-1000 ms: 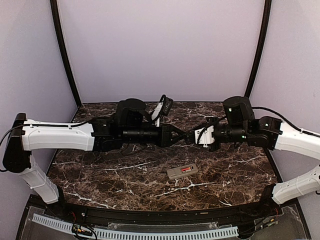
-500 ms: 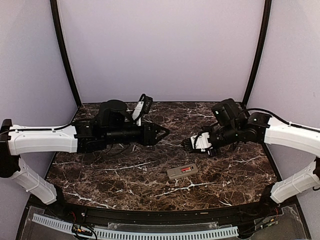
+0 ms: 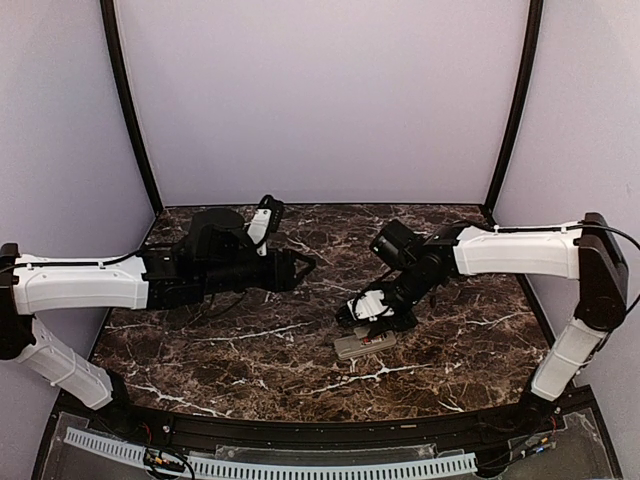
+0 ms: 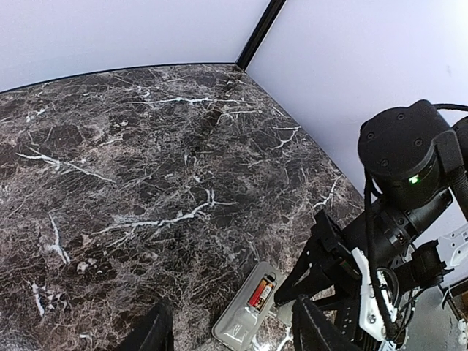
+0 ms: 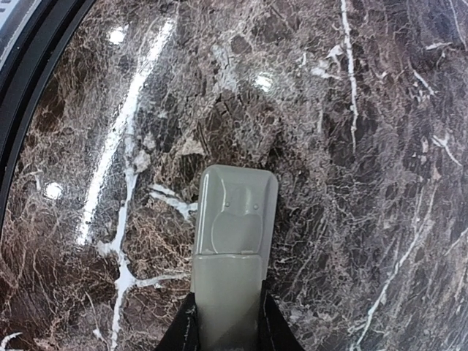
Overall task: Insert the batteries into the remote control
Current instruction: Load the battery cover onto the remote control without the battery cover.
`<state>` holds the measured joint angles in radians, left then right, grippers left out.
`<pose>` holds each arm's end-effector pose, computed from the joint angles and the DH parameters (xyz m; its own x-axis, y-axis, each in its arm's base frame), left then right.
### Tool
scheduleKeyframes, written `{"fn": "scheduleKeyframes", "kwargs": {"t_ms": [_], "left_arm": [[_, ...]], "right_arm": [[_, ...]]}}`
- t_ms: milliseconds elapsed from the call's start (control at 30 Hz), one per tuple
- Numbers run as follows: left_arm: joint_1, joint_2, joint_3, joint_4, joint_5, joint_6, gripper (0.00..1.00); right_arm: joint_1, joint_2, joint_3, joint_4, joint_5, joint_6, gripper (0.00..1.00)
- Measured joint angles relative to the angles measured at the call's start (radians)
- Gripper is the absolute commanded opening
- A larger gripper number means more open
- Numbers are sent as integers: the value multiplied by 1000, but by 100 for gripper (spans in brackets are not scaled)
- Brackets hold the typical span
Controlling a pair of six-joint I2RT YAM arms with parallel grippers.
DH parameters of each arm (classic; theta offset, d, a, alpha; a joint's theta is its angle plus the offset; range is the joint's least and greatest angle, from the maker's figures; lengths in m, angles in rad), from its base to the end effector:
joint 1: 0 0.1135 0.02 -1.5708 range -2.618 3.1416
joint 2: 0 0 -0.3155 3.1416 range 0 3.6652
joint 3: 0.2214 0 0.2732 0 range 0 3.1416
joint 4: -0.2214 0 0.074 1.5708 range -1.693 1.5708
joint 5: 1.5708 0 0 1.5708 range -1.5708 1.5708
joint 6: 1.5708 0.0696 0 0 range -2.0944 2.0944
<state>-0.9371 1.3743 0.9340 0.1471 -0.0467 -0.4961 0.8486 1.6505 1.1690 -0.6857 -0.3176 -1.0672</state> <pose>0.2173 -0.2902 0.3221 -0.5211 -0.0939 -0.8483 0.6032 0.6627 -0.4438 0.2244 0.2876 0.2289 0.4020 -0.8024 -0.4411 -0.9156 -0.3457 -0.2054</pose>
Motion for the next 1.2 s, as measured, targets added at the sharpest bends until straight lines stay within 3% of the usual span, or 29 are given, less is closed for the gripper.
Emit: {"fn": "scheduleKeyframes", "kwargs": {"t_ms": [500,1200], "left_arm": [[29,31,-1,-1,22,26,56],[38,50,-1,-3,58,33,56]], "right_arm": [[-21,121,28,-1,48,1,11],[-25,123,18,5,79,7,14]]}}
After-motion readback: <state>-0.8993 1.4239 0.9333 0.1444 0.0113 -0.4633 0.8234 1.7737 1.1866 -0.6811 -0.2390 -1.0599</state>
